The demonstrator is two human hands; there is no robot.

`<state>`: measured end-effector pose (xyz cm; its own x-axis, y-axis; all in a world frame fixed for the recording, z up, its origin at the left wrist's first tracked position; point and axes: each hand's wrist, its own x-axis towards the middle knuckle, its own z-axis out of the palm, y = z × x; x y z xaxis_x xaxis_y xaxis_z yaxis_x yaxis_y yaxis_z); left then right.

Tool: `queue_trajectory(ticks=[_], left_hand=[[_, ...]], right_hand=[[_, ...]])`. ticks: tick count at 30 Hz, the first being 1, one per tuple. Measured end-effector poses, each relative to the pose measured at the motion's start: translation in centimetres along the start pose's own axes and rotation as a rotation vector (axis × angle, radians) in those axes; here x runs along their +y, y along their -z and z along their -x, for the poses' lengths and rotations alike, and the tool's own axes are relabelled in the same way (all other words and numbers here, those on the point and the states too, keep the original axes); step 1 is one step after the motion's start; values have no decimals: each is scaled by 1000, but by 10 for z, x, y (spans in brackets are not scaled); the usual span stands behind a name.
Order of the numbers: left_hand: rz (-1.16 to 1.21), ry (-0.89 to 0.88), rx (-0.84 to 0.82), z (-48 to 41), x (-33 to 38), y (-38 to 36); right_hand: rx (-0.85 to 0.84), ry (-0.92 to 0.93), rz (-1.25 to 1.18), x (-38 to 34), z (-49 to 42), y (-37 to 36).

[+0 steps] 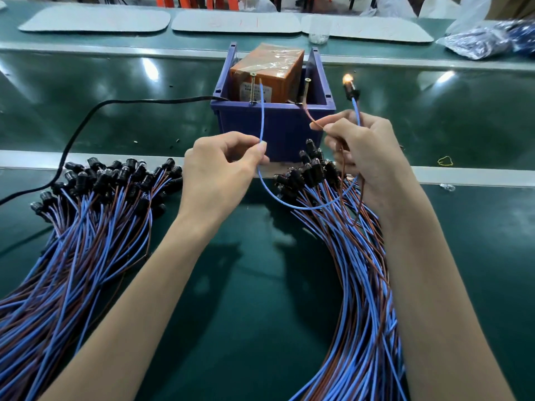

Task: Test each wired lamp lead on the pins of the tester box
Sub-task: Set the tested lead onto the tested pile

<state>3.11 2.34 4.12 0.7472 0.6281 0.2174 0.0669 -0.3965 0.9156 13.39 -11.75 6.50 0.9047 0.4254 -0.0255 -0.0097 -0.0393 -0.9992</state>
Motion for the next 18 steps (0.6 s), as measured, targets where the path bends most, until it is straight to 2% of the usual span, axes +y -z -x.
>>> queue_trajectory(ticks=[6, 12, 18], left_hand=[[26, -61, -24, 7, 11, -5], [37, -106, -68, 9, 13, -6], [-53, -130, 2, 6, 8, -6]], right_hand=[[-77, 69, 82, -1, 5, -5], [-235, 132, 180, -1, 10, -7], [-353, 105, 157, -6, 14, -10]])
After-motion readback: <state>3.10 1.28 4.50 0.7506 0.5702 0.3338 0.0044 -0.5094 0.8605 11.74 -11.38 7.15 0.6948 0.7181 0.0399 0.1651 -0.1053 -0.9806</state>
